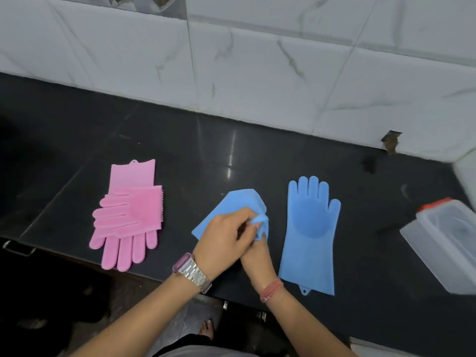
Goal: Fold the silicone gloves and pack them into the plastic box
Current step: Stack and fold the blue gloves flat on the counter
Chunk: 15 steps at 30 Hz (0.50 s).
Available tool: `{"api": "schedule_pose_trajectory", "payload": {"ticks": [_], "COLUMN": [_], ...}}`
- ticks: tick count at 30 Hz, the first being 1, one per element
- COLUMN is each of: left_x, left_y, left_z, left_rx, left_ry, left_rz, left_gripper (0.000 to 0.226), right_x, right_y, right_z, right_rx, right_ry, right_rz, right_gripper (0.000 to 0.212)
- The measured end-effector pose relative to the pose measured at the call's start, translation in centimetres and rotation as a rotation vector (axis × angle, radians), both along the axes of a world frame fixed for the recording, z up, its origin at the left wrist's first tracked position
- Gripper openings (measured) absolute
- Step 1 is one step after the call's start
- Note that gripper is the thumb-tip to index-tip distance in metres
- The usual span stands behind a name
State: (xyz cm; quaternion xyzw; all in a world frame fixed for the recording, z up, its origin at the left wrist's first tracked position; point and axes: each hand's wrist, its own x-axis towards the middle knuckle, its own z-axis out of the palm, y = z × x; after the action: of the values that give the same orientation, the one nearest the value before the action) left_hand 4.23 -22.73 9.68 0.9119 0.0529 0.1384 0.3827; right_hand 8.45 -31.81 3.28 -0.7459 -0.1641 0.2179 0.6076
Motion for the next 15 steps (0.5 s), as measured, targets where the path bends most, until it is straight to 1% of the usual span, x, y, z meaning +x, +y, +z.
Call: {"api": "schedule_pose_trajectory", "payload": {"ticks": [1, 3, 4, 6, 7, 8, 10, 12, 13, 15], "left_x": [0.1, 0.5, 0.7, 1.2, 1.4, 1.6, 1.8, 1.9, 1.8, 1.5], "left_y": [-0.9, -2.2, -2.7, -3.5, -3.8, -4.1, -4.9, -6.1, -6.8, -8.4], "left_z": [0.0, -0.2, -0.4, -1.1, -1.8, -2.4, -3.5, -4.3, -4.7, -5.3], "left_rx": [-0.027, -0.064, -0.077, -0.121, -0.149, -0.197, -0.375, -0.588, -0.655, -0.758], "left_ry": [0.008, 0.007, -0.015, -0.060, -0.051, -0.007, 0.186, 0.383, 0.439, 0.481], "left_rz": [-0.045, -0.101, -0.091, 0.018, 0.097, 0.165, 0.235, 0.204, 0.171, 0.104], "left_gripper": [0.008, 0.019, 0.022, 0.027, 0.030, 0.035, 0.048, 0.054, 0.051, 0.034], "right_x": [0.3, 1.0, 1.3, 2.1, 2.5, 3.0, 4.0, 5.0, 5.4, 6.3], "right_y": [-0.9, -2.8, -3.9, -6.2, -7.4, -8.7, -10.8, -12.8, -13.7, -15.5], "right_z": [0.1, 0.3, 0.3, 0.3, 0.2, 0.2, 0.5, 0.8, 0.9, 0.9], "right_rx": [0.011, 0.081, 0.134, 0.208, 0.220, 0.222, 0.217, 0.218, 0.230, 0.252], "right_ry": [0.012, 0.048, 0.091, 0.216, 0.270, 0.303, 0.321, 0.335, 0.349, 0.391], "right_rz": [-0.049, -0.148, -0.201, -0.281, -0.294, -0.290, -0.273, -0.251, -0.230, -0.194], "right_gripper": [0.040, 0.040, 0.037, 0.032, 0.033, 0.034, 0.036, 0.039, 0.041, 0.042]}}
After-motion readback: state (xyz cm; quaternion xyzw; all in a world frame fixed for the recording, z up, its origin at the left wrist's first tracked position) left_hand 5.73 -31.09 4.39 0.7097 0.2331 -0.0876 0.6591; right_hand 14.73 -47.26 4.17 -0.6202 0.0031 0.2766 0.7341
